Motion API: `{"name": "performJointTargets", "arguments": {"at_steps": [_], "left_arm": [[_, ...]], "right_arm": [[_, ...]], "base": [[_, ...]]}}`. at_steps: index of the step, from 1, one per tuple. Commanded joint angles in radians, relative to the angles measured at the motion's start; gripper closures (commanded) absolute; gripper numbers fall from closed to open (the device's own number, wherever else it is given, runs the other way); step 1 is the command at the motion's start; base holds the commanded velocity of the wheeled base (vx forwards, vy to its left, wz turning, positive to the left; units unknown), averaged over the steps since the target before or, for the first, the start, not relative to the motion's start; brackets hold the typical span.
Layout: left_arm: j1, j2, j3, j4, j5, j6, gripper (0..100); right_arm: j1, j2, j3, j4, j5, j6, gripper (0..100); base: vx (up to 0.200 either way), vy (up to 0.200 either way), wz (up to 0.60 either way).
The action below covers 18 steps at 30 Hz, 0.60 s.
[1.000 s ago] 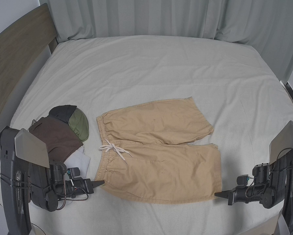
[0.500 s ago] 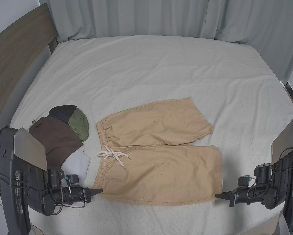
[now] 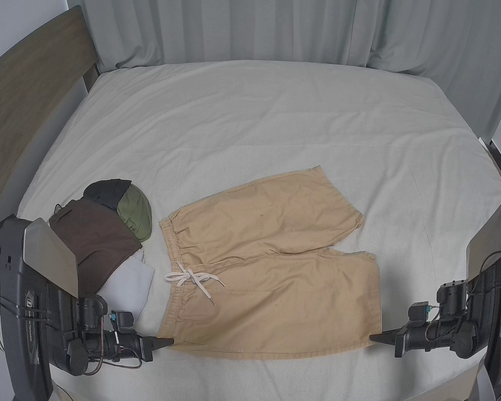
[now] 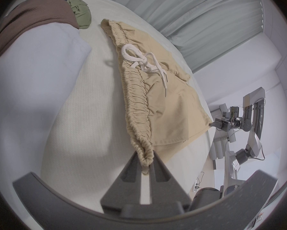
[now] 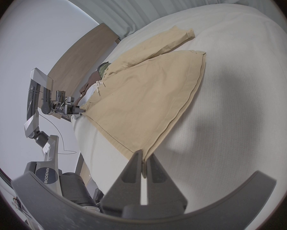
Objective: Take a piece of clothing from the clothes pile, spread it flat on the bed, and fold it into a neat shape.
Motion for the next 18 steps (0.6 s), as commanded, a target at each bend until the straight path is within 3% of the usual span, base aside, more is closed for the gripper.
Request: {"name": "performJointTargets", "arguments": {"at_steps": [1,11,18], "left_arm": [[0.0,0.002,0.024,-0.002,-0.012,0.014,100],[0.0,0.002,0.073,-0.002,-0.023,0.058,100],[0.002,0.003,0.071,-0.002,-0.042,0.073,100]], "right_arm": [[0.001,0.001,0.018,0.004,0.0,-0.002,100],[-0.009,-0.024,0.018,0.103,0.003,-0.08,100],[-0.009,-0.032,0.018,0.097,0.025,-0.079,100]], "base": [[0.0,0.0,0.0],[0.0,0.0,0.0],[0.0,0.0,0.0]]}}
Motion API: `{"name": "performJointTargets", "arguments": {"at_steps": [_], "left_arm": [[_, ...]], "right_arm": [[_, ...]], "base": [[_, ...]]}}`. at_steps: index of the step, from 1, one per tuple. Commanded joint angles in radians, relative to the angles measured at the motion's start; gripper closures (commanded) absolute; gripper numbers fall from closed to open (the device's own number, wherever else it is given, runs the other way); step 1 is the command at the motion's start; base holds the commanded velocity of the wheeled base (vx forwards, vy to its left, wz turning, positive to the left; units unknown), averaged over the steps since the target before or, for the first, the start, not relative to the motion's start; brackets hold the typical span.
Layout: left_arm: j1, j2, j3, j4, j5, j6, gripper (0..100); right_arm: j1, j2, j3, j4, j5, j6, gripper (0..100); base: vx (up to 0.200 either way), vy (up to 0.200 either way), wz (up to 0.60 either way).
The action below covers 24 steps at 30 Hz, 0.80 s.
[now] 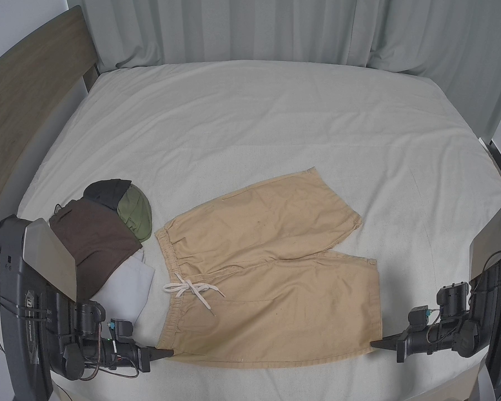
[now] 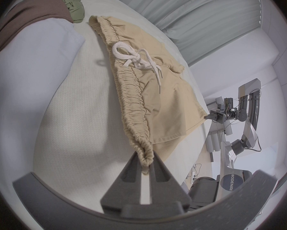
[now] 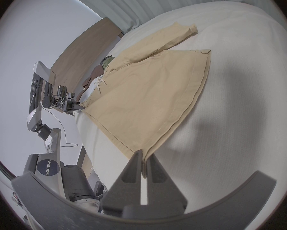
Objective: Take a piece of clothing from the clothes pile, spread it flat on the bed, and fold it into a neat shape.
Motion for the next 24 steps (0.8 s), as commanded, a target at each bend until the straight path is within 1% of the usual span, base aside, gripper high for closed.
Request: {"name": "performJointTargets", "arguments": {"at_steps": [1,7,11,15,19,24], "left_arm": [[0.001,0.002,-0.005,-0.002,-0.002,0.0,100],[0.0,-0.003,-0.005,-0.002,-0.018,-0.001,100],[0.0,-0.029,-0.033,-0.002,-0.026,-0.015,100],[-0.008,-0.067,-0.056,-0.002,-0.031,-0.063,100],[-0.013,-0.113,-0.077,-0.002,-0.031,-0.138,100],[-0.013,-0.127,-0.093,-0.002,-0.031,-0.156,100]], "right_arm": [[0.0,-0.007,0.017,-0.006,0.003,0.001,100],[0.003,-0.009,0.017,-0.052,0.02,0.018,100],[0.008,-0.01,0.017,-0.108,0.023,0.069,100],[0.012,-0.05,0.01,-0.107,0.024,0.083,100],[0.017,-0.076,-0.004,-0.107,0.038,0.116,100],[0.025,-0.101,-0.021,-0.108,0.04,0.149,100]], "base": [[0.0,0.0,0.0],[0.0,0.0,0.0],[0.0,0.0,0.0],[0.0,0.0,0.0],[0.0,0.0,0.0],[0.0,0.0,0.0]]}}
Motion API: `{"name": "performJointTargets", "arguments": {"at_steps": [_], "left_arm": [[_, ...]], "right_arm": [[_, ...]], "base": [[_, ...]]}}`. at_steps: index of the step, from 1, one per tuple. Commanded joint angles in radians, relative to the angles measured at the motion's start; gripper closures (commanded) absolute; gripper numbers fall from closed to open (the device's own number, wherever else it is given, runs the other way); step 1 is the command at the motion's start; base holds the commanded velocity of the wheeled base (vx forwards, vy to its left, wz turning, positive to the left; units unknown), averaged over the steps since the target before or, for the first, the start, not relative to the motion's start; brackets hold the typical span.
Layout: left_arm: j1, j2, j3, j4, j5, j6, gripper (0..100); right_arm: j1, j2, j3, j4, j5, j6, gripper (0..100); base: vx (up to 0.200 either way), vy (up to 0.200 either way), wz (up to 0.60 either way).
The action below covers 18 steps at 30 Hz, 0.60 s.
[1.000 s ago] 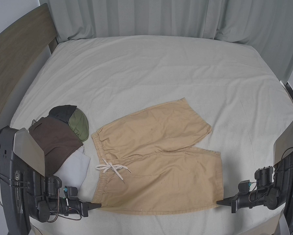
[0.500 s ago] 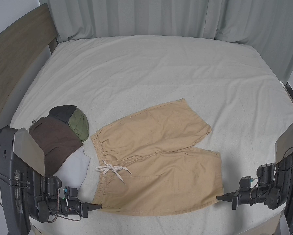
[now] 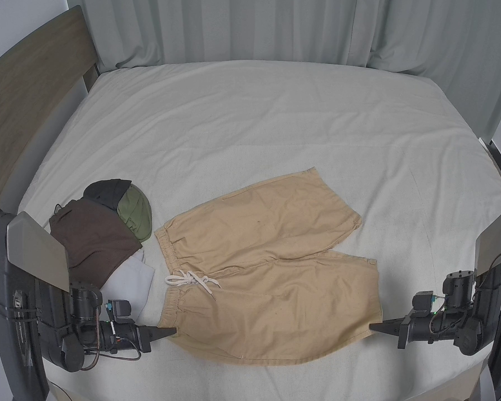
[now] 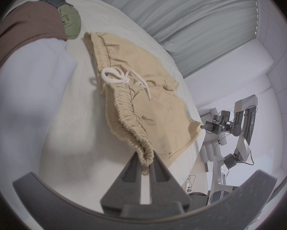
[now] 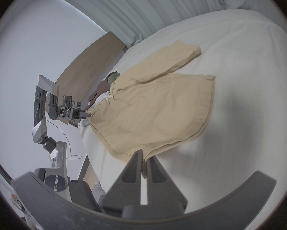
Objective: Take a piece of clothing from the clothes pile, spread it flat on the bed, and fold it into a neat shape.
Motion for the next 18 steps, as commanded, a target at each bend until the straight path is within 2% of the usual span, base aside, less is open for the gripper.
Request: {"name": "performJointTargets", "arguments": {"at_steps": [1,12,18], "left_arm": [[-0.001,-0.027,-0.015,-0.004,0.0,-0.002,100],[0.001,-0.03,-0.033,-0.004,0.005,-0.004,100],[0.001,-0.043,-0.047,-0.004,0.005,-0.007,100]], "right_arm": [[0.005,-0.03,-0.016,-0.002,0.0,0.007,100],[0.004,-0.042,-0.048,-0.002,0.0,0.01,100],[0.009,-0.085,-0.054,-0.002,0.0,0.049,100]], "base": [[0.0,0.0,0.0],[0.0,0.0,0.0],[0.0,0.0,0.0]]}}
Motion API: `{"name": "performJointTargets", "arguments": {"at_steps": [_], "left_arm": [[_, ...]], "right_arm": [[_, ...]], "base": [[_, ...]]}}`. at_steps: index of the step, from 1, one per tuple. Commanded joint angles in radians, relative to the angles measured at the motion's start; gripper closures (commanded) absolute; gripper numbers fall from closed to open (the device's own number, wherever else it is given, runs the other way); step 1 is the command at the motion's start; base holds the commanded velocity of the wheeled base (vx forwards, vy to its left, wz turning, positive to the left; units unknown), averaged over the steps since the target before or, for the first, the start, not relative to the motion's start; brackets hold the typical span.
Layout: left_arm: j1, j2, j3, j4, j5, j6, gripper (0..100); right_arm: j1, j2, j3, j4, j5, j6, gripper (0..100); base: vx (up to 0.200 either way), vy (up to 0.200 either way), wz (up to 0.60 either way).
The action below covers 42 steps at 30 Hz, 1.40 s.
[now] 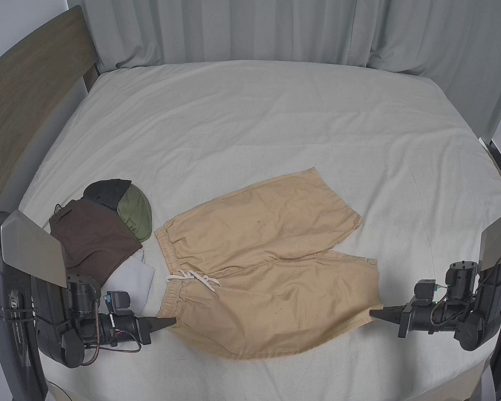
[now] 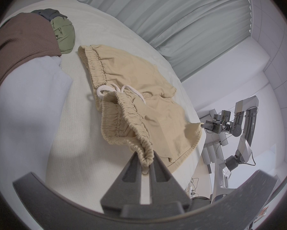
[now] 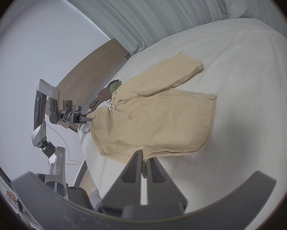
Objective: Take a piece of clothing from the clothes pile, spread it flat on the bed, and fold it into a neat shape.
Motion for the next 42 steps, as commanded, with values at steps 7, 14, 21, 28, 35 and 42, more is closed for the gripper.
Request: {"name": "performJointTargets", "arguments": {"at_steps": [7,14,21,28,35,42], "left_arm": [[-0.001,-0.04,-0.015,-0.003,0.0,-0.051,100],[0.0,-0.045,-0.034,-0.003,0.005,-0.064,100],[0.0,-0.046,-0.038,-0.003,0.006,-0.076,100],[0.002,-0.046,-0.051,-0.003,0.006,-0.079,100],[0.003,-0.046,-0.054,-0.003,0.006,-0.083,100],[0.0,-0.076,-0.063,-0.003,0.008,-0.146,100]], "right_arm": [[0.008,-0.044,-0.026,-0.001,-0.001,0.018,100],[0.01,-0.047,-0.045,-0.001,-0.003,0.027,100],[0.011,-0.073,-0.053,-0.001,-0.006,0.056,100],[0.014,-0.081,-0.07,-0.001,-0.007,0.059,100],[0.014,-0.093,-0.09,-0.001,-0.009,0.065,100],[0.014,-0.11,-0.118,-0.001,-0.01,0.094,100]], "base": [[0.0,0.0,0.0],[0.0,0.0,0.0],[0.0,0.0,0.0],[0.0,0.0,0.0],[0.0,0.0,0.0],[0.0,0.0,0.0]]}}
